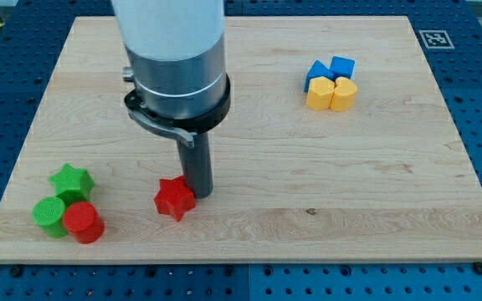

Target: Move the red star to the right of the green star

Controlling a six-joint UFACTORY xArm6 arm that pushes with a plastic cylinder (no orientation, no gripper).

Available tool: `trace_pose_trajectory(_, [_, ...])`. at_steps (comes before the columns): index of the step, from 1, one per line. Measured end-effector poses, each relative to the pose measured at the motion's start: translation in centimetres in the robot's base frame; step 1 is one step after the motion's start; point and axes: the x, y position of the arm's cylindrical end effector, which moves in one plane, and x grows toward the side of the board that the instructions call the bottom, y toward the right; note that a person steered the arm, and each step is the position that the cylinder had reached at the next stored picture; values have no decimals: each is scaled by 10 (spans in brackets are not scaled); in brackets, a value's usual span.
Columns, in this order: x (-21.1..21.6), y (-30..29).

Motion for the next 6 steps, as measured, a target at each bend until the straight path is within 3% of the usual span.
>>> trace_pose_trajectory(2, [3,58])
trace_pose_trajectory(3, [15,60])
trace_pose_trajectory(5, [16,4])
trace_pose_trajectory(6, [16,4])
